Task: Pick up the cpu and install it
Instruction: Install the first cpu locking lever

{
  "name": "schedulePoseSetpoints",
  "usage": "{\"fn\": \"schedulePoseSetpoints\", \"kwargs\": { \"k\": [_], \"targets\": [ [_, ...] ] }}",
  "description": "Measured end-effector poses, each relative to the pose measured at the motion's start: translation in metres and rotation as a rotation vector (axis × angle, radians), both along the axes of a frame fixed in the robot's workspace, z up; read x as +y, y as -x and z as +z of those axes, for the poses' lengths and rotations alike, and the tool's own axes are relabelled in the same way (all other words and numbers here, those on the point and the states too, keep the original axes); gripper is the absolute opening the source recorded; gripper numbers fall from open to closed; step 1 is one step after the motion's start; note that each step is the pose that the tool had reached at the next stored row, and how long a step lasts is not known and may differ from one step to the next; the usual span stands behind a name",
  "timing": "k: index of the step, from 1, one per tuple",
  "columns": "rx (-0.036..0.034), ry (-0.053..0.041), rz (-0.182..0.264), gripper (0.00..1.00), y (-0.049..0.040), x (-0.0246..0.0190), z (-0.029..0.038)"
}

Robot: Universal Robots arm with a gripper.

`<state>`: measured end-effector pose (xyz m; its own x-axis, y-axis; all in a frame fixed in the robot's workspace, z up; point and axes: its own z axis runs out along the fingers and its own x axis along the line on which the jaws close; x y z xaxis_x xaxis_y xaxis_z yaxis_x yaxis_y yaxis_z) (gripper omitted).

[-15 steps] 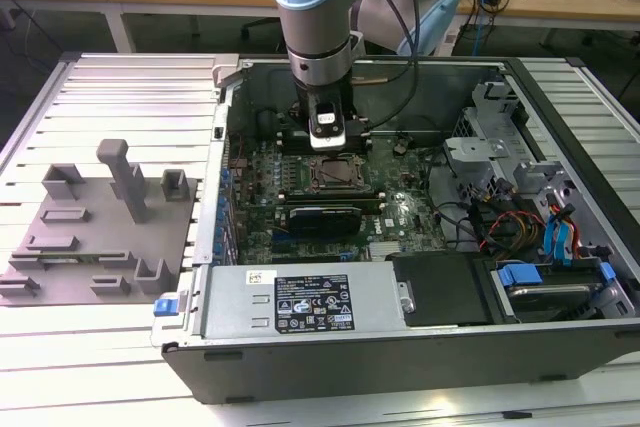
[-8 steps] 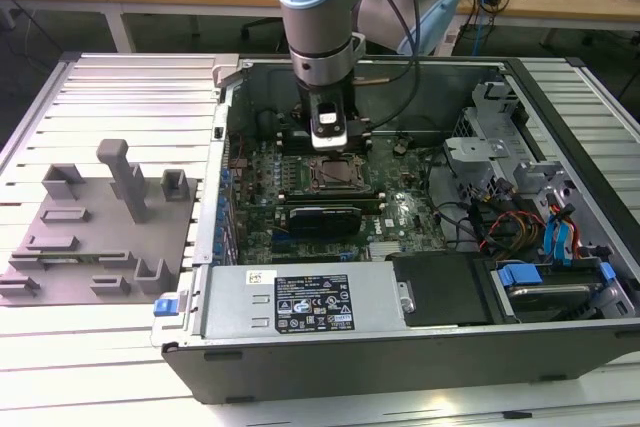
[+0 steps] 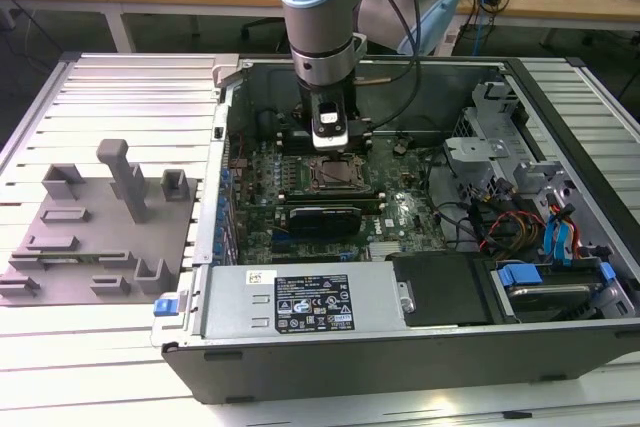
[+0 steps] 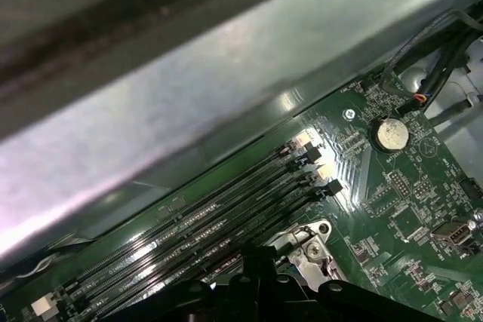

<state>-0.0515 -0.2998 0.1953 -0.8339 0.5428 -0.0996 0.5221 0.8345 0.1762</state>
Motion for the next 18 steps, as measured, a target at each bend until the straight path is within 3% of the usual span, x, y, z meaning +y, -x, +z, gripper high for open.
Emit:
{"fn": "schedulePoseSetpoints", "kwargs": {
  "k": [3,4,10,18],
  "targets": [
    [-0.0036,0.0001,-0.001,0.11,-0.0004,0.0001,0.0034],
    [-0.0058,0.0053,-0.001,0.11,-0.0006,-0.0006,0.0065],
    [-0.0056,0.0042,-0.001,0.11,-0.0005,0.0002,0.0227],
    [-0.0074,-0.0049,-0.001,0.11,0.0017,0.0085,0.024]
  ]
}}
